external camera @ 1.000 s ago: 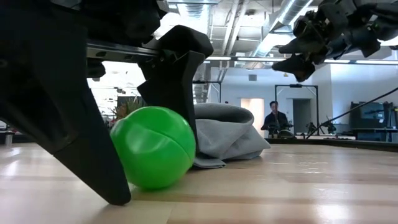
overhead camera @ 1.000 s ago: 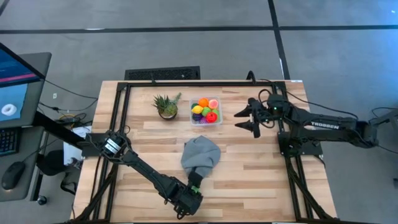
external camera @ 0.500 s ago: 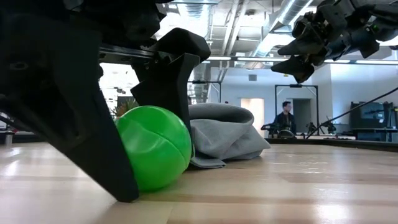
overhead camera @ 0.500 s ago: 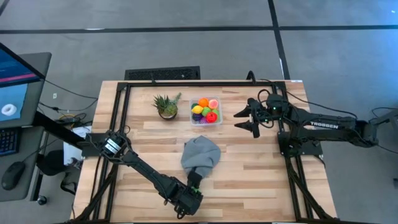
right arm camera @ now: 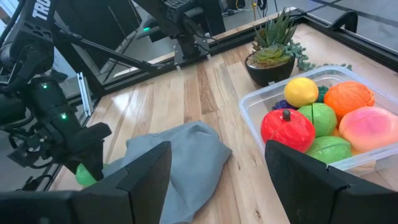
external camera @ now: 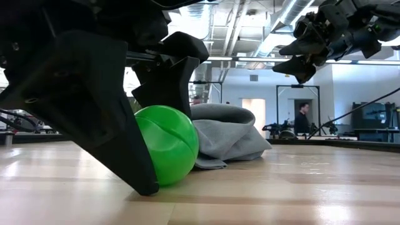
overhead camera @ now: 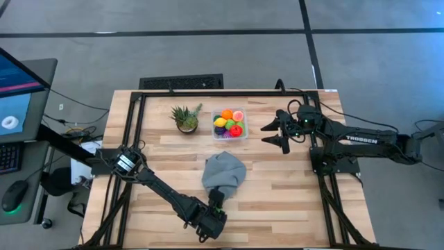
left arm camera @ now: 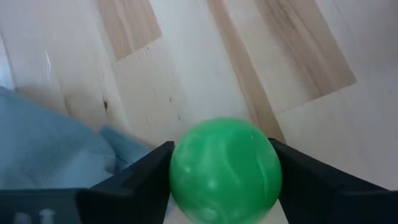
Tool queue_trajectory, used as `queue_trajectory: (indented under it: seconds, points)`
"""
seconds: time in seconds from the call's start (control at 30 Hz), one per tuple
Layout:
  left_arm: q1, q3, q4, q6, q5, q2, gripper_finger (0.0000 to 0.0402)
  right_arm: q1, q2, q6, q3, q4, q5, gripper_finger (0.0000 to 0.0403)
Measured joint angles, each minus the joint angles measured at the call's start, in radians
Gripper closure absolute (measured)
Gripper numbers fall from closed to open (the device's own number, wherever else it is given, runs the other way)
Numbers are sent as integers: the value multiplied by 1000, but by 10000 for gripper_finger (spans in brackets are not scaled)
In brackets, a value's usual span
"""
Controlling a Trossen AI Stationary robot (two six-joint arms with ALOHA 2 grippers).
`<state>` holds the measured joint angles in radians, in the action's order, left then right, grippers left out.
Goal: Pick and placing Produce into tupperware
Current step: Put the green pear into the transparent container
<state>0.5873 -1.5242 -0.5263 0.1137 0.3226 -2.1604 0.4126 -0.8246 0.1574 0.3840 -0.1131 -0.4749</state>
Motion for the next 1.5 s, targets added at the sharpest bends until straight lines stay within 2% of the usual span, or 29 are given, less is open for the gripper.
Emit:
queue_trajectory:
  seconds: [0.57,0.93,1.17,1.5]
  points:
    - [0,-116,-64,85,57,6,180,0,0,0,0,0,0,121]
    - [1,-123,-29,242,59,7,181,0,0,10,0,1,-26,121]
    - [1,-161,-30,284,129,7,181,0,0,19,0,1,-33,121]
    - [1,-164,-29,399,157,8,181,0,2,35,-1,4,-53,121]
